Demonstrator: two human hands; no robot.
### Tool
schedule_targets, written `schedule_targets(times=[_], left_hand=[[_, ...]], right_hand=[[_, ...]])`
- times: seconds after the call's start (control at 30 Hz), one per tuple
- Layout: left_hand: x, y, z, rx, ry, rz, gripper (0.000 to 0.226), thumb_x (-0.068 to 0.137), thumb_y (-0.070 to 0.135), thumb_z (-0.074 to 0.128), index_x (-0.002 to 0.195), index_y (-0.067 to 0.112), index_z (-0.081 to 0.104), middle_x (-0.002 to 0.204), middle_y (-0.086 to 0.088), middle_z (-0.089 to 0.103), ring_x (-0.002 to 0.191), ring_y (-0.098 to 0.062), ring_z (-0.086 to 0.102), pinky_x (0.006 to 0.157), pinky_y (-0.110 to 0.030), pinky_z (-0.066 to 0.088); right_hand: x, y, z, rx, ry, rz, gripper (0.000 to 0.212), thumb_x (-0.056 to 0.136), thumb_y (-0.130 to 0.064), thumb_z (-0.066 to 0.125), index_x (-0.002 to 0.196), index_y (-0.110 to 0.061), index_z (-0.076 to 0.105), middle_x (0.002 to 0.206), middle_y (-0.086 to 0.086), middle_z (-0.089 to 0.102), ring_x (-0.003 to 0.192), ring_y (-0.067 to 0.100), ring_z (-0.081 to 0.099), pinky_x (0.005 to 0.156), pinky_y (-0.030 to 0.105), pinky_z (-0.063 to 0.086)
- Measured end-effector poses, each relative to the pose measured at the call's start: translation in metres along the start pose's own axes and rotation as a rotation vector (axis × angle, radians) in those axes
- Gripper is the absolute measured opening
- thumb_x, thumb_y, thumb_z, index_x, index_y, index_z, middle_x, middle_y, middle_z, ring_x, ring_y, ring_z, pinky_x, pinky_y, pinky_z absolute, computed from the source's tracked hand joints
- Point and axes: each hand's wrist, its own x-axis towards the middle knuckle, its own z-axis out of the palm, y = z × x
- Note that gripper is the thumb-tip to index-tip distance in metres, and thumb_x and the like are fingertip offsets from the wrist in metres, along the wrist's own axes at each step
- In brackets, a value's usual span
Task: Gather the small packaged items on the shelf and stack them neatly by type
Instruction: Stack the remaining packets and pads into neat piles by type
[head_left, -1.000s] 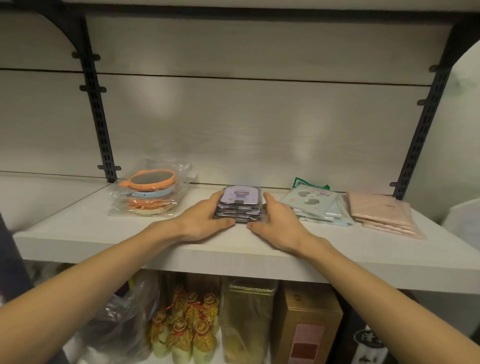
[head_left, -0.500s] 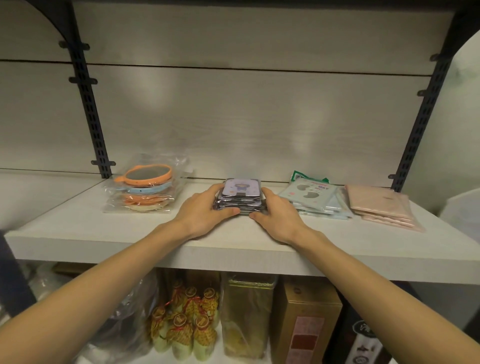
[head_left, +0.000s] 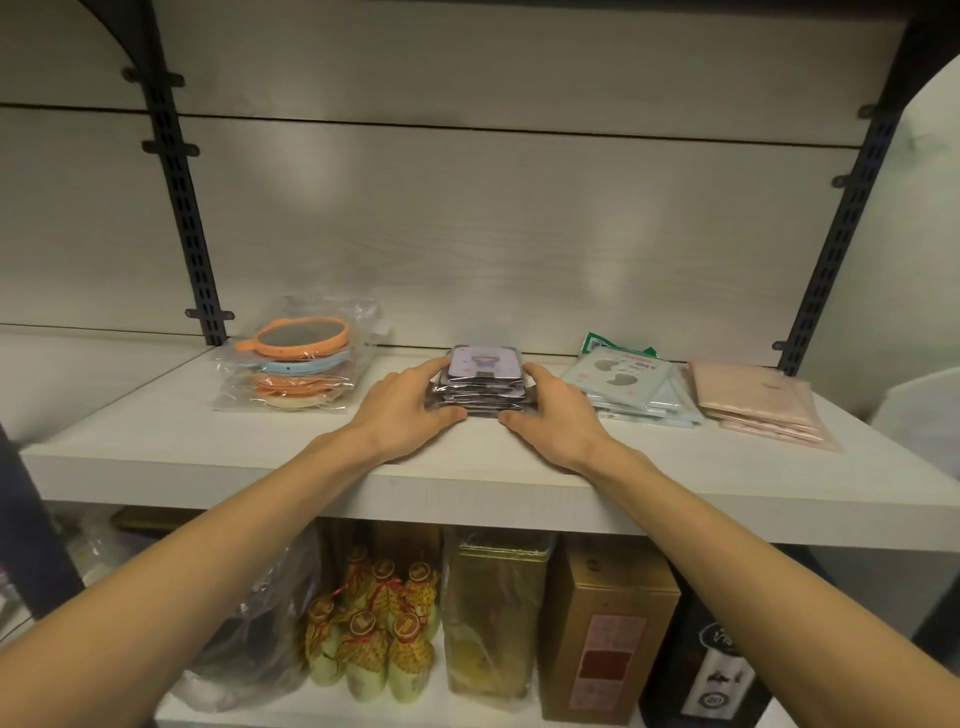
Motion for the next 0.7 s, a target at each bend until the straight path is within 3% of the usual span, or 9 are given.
schedule_targets(times=[0.13, 0.23, 0.37, 0.5, 0.6, 0.7], left_hand=[[0.0014, -0.0038, 0.0045, 0.054, -0.021, 0.019, 0.064, 0.095, 0.039, 0.066, 0.152, 0.031, 0.038, 0.126, 0.002, 0.071, 0.108, -0.03, 0.066, 0.088, -0.042, 0.052], [0.0019, -0.0015, 0.0037, -0.02, -0.023, 0.005, 0.062, 0.098, 0.041, 0.061, 0.154, 0.027, 0.037, 0.134, 0.005, 0.066, 0.114, -0.026, 0.064, 0.093, -0.039, 0.051], [0.003, -0.0017, 0.0038, -0.003, -0.025, 0.0, 0.053, 0.102, 0.043, 0.054, 0.15, 0.025, 0.043, 0.125, 0.0, 0.071, 0.103, -0.028, 0.065, 0.087, -0.041, 0.051], [0.0049, -0.0016, 0.0056, 0.022, -0.043, -0.1, 0.057, 0.102, 0.047, 0.051, 0.143, 0.009, 0.043, 0.122, -0.009, 0.07, 0.108, -0.034, 0.062, 0.088, -0.044, 0.05], [0.0061, -0.0018, 0.0073, 0.018, -0.046, -0.109, 0.045, 0.102, 0.049, 0.051, 0.129, 0.013, 0.055, 0.118, -0.007, 0.071, 0.103, -0.031, 0.063, 0.08, -0.039, 0.048], [0.0077, -0.0026, 0.0075, -0.032, -0.027, -0.115, 0.04, 0.101, 0.046, 0.054, 0.127, 0.017, 0.061, 0.12, -0.003, 0.071, 0.102, -0.026, 0.062, 0.079, -0.036, 0.047]], right_hand=[[0.0004, 0.0015, -0.0008, 0.039, 0.009, 0.001, 0.06, 0.091, -0.022, 0.069, 0.145, -0.018, 0.043, 0.128, 0.004, 0.069, 0.116, 0.027, 0.064, 0.094, 0.037, 0.051], [0.0009, 0.0034, -0.0006, 0.063, 0.007, -0.001, 0.058, 0.091, -0.024, 0.069, 0.143, -0.019, 0.045, 0.127, 0.004, 0.07, 0.115, 0.026, 0.064, 0.095, 0.04, 0.051], [0.0032, 0.0045, 0.0016, 0.047, 0.03, -0.015, 0.053, 0.093, -0.035, 0.067, 0.141, -0.022, 0.049, 0.127, 0.001, 0.07, 0.114, 0.024, 0.065, 0.093, 0.041, 0.053], [0.0059, 0.003, 0.0062, -0.095, 0.025, -0.018, 0.048, 0.098, -0.039, 0.058, 0.141, -0.022, 0.048, 0.127, 0.002, 0.069, 0.113, 0.029, 0.064, 0.09, 0.04, 0.053], [0.0062, 0.0021, 0.0074, -0.156, 0.019, -0.008, 0.044, 0.1, -0.038, 0.055, 0.137, -0.017, 0.048, 0.125, 0.007, 0.069, 0.111, 0.033, 0.062, 0.086, 0.04, 0.05], [0.0071, 0.0031, 0.0085, -0.192, 0.014, 0.029, 0.039, 0.101, -0.041, 0.052, 0.127, -0.012, 0.053, 0.121, 0.012, 0.069, 0.11, 0.035, 0.061, 0.083, 0.04, 0.049]])
